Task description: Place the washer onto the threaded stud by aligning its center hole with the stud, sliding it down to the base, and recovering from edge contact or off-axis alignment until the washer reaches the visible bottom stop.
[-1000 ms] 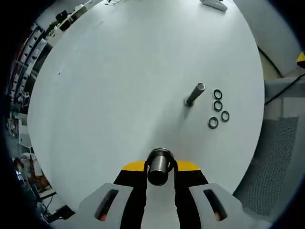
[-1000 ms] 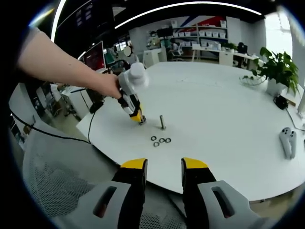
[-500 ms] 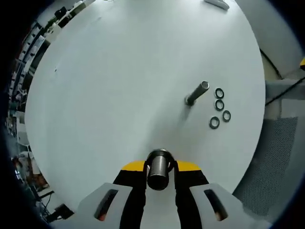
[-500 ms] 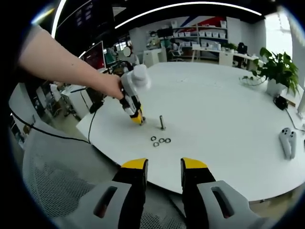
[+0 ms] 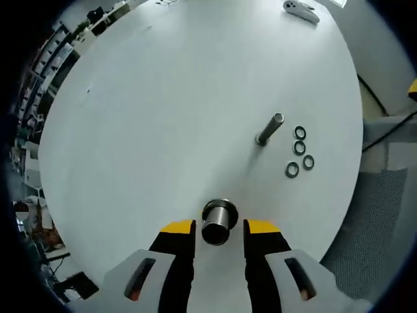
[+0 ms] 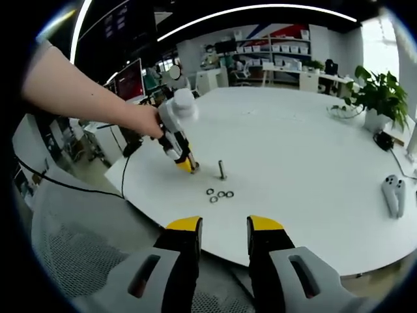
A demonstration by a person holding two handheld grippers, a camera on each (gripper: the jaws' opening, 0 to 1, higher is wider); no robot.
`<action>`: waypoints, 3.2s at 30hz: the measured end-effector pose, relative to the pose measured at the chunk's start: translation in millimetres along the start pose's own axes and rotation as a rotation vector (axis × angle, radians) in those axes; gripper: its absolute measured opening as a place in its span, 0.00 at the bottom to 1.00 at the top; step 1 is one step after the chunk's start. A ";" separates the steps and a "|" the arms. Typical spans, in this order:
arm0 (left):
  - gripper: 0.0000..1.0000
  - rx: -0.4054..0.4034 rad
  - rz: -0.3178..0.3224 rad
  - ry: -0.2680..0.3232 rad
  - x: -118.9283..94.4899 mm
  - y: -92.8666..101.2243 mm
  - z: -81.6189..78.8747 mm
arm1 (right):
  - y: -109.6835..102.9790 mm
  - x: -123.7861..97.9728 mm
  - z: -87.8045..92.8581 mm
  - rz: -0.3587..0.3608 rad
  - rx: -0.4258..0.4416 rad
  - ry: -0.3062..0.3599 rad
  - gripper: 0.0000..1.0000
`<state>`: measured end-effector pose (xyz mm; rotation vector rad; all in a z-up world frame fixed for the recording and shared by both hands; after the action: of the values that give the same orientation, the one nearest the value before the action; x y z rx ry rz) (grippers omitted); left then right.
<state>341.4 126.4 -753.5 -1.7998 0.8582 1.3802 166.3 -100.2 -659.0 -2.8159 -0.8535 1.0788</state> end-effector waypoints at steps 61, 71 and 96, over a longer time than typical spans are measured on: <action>0.38 -0.575 0.035 0.709 -159.8 74.8 169.8 | 5.4 -0.1 12.8 0.053 0.008 -0.093 0.30; 0.38 -0.663 0.064 0.787 -167.3 82.2 160.3 | 6.9 -1.9 11.9 0.065 0.001 -0.085 0.30; 0.35 -0.553 0.039 0.780 -157.6 98.1 139.2 | 10.6 -1.9 12.8 0.081 0.016 -0.086 0.30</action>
<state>155.3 204.7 -639.2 -2.8549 0.9382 0.9706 162.4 -112.6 -669.6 -2.8327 -0.7389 1.2189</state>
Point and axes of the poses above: the point that each gripper's makers call its tool centre point, and the gripper's own axes: x roughly forward along the fingers, y roughly to its right, z roughly out of its underside, the point moved 5 cm from there along -x, roughly backward along the fingers, and after that the axes turned 4 degrees about -z, right-handed, at the moved point
